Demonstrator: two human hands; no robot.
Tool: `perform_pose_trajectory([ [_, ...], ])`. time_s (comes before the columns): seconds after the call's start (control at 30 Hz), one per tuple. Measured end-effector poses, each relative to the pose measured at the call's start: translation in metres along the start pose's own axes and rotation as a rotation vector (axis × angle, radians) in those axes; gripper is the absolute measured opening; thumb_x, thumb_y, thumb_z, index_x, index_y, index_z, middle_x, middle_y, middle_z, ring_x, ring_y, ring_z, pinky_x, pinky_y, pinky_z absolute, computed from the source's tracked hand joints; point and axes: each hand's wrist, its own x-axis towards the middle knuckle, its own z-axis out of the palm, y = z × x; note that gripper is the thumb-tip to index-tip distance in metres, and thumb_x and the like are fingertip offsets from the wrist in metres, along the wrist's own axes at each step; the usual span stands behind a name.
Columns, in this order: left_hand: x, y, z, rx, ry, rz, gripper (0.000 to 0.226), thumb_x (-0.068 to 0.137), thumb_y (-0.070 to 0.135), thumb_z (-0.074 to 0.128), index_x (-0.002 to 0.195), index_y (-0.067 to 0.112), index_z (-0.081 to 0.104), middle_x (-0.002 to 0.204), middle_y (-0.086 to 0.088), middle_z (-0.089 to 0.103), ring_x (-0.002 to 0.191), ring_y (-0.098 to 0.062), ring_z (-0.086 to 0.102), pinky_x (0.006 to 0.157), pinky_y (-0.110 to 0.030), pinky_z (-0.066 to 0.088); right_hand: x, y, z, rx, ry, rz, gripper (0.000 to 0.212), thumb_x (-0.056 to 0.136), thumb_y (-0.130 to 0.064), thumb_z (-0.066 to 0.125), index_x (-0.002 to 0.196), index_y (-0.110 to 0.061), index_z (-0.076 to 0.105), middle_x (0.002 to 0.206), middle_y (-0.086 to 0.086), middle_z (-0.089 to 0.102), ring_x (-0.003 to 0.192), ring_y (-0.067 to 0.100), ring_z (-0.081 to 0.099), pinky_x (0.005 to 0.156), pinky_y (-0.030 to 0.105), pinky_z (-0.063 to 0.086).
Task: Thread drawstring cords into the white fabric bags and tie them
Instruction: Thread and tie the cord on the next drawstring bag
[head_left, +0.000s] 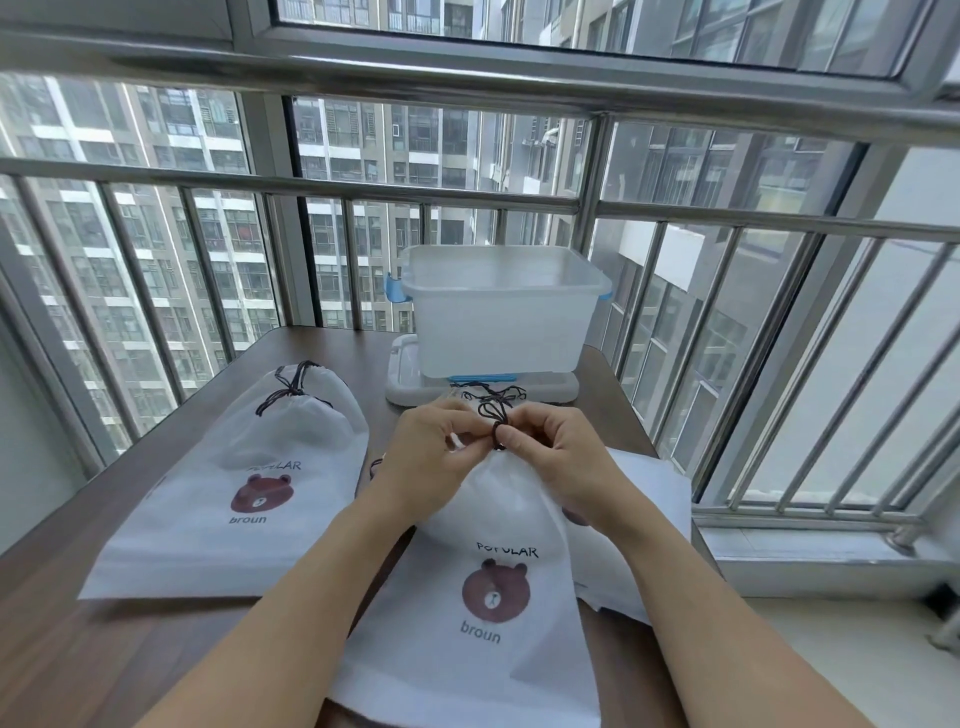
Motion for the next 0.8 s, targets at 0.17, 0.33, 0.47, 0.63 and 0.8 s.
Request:
perform_pose_trajectory([
  [0.17, -0.004, 0.009, 0.003, -0.265, -0.036, -0.256, 0.009, 0.084, 0.014, 0.076, 0.091, 0.018, 0.081, 0.082, 0.007, 0.077, 0.07, 0.0, 0.064, 0.066, -0.015, 0.046, -0.001, -0.001, 0.0, -0.044, 0.016, -0.01, 0.012, 0.096, -0.016, 0.064, 0.089, -0.013, 0.074, 0.07, 0.002, 0.054, 0.067, 0.016, 0.042, 0.063, 0.028, 0.035],
  [0.33, -0.002, 0.008, 0.003, -0.418, -0.064, -0.301, 0.01, 0.082, 0.014, 0.079, 0.092, 0.015, 0.08, 0.089, 0.0, 0.078, 0.089, -0.012, 0.073, 0.087, -0.026, 0.055, -0.004, -0.004, -0.005, 0.061, -0.014, 0.068, 0.016, 0.1, -0.014, 0.062, 0.095, 0.0, 0.069, 0.074, 0.009, 0.053, 0.068, 0.021, 0.043, 0.062, 0.029, 0.035],
  [0.47, -0.001, 0.008, 0.003, -0.35, -0.082, -0.287, 0.01, 0.084, 0.02, 0.077, 0.092, 0.016, 0.081, 0.087, 0.001, 0.078, 0.088, -0.017, 0.073, 0.085, -0.03, 0.055, -0.004, -0.006, -0.004, 0.059, 0.026, 0.075, 0.012, 0.097, -0.013, 0.067, 0.087, -0.011, 0.073, 0.069, 0.0, 0.059, 0.064, 0.012, 0.048, 0.061, 0.025, 0.038],
  [0.63, 0.0, 0.008, 0.006, -0.348, -0.006, -0.323, 0.007, 0.087, 0.015, 0.075, 0.092, 0.015, 0.08, 0.087, 0.0, 0.078, 0.088, -0.015, 0.072, 0.083, -0.025, 0.053, -0.003, -0.007, -0.001, -0.159, 0.173, 0.003, 0.022, 0.092, -0.012, 0.071, 0.072, -0.021, 0.068, 0.056, -0.014, 0.05, 0.052, 0.004, 0.039, 0.053, 0.017, 0.033],
  [0.8, -0.001, 0.007, 0.012, -0.457, 0.041, -0.426, 0.008, 0.088, 0.016, 0.074, 0.092, 0.012, 0.079, 0.09, -0.004, 0.078, 0.093, -0.021, 0.072, 0.09, -0.031, 0.053, 0.0, -0.006, 0.004, -0.252, 0.232, 0.004, 0.027, 0.091, -0.013, 0.072, 0.067, -0.021, 0.064, 0.049, -0.018, 0.049, 0.05, 0.003, 0.04, 0.052, 0.013, 0.033],
])
